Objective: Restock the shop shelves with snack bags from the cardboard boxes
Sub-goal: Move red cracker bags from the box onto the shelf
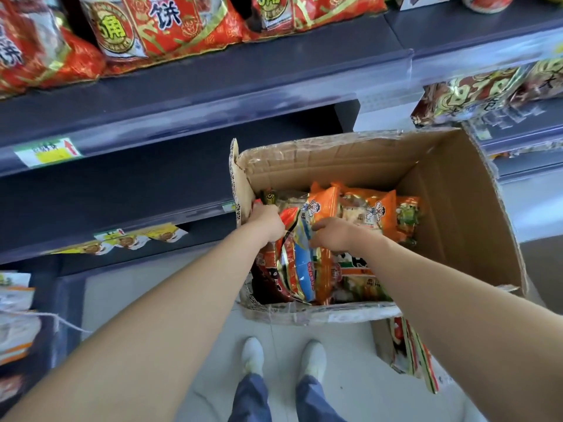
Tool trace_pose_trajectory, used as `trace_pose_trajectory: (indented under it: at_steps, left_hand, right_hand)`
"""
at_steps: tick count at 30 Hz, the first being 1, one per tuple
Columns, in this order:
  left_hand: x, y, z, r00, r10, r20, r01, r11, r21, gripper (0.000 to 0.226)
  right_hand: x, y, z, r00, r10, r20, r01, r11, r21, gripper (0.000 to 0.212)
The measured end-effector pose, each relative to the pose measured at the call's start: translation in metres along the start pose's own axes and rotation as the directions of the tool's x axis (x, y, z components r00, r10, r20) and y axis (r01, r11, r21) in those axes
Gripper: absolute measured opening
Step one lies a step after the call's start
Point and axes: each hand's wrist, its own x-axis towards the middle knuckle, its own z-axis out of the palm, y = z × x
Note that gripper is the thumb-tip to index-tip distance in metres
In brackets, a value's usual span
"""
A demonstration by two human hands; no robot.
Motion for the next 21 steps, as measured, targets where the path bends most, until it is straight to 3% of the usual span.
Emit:
trace_pose_trajectory:
  at_steps: [2, 4, 7, 9, 11, 12, 14, 16, 18, 21]
  left_hand:
    - [-0.001, -0.002, 0.005, 0.996, 0.05, -0.067, -0.043, 0.993, 0.114, 0.041]
    - [-0.004, 0.0, 0.005, 0.994, 0.093, -0.064, -0.085, 0.989, 0.118, 0.036]
    - [-0.01, 0.003, 0.003, 0.99, 0.112, -0.08, -0.115, 0.993, -0.034, 0.012]
    - [-0.015, 0.007, -0.001, 0.986, 0.126, -0.108, -0.14, 0.981, -0.136, 0.022]
    - [-0.024, 0.016, -0.012, 0.973, 0.164, -0.163, -0.196, 0.959, -0.204, 0.013]
    - [-0.028, 0.02, -0.02, 0.967, 0.175, -0.187, -0.217, 0.949, -0.23, 0.005]
    - [-0.037, 0.029, -0.038, 0.955, 0.17, -0.241, -0.236, 0.932, -0.276, 0.023]
    - [-0.046, 0.035, -0.055, 0.941, 0.149, -0.303, -0.242, 0.924, -0.296, 0.032]
    - [-0.058, 0.04, -0.074, 0.916, 0.125, -0.38, -0.25, 0.921, -0.299, 0.025]
    - [-0.076, 0.049, -0.101, 0.875, 0.081, -0.478, -0.251, 0.919, -0.304, 0.023]
  right_hand:
    - [0.002, -0.001, 0.005, 0.999, -0.017, 0.046, 0.016, 1.0, 0.013, 0.05]
    - [0.004, 0.002, 0.007, 0.997, -0.011, 0.073, 0.01, 1.0, 0.019, 0.052]
    - [0.002, 0.01, 0.003, 0.995, -0.005, 0.102, 0.002, 1.0, 0.03, 0.056]
    - [-0.006, 0.013, -0.004, 0.994, 0.001, 0.108, -0.005, 0.999, 0.035, 0.061]
    - [-0.014, 0.017, -0.009, 0.993, -0.001, 0.12, 0.0, 1.0, 0.01, 0.063]
    - [-0.019, 0.019, -0.013, 0.992, 0.001, 0.123, -0.006, 0.999, 0.036, 0.058]
    - [-0.031, 0.02, -0.024, 0.992, 0.015, 0.128, -0.031, 0.991, 0.128, 0.052]
    - [-0.044, 0.022, -0.039, 0.996, 0.028, 0.09, -0.045, 0.981, 0.191, 0.06]
    - [-0.061, 0.02, -0.059, 0.999, 0.045, 0.016, -0.048, 0.967, 0.249, 0.068]
    - [-0.09, 0.015, -0.089, 0.996, 0.058, -0.064, -0.016, 0.854, 0.52, 0.068]
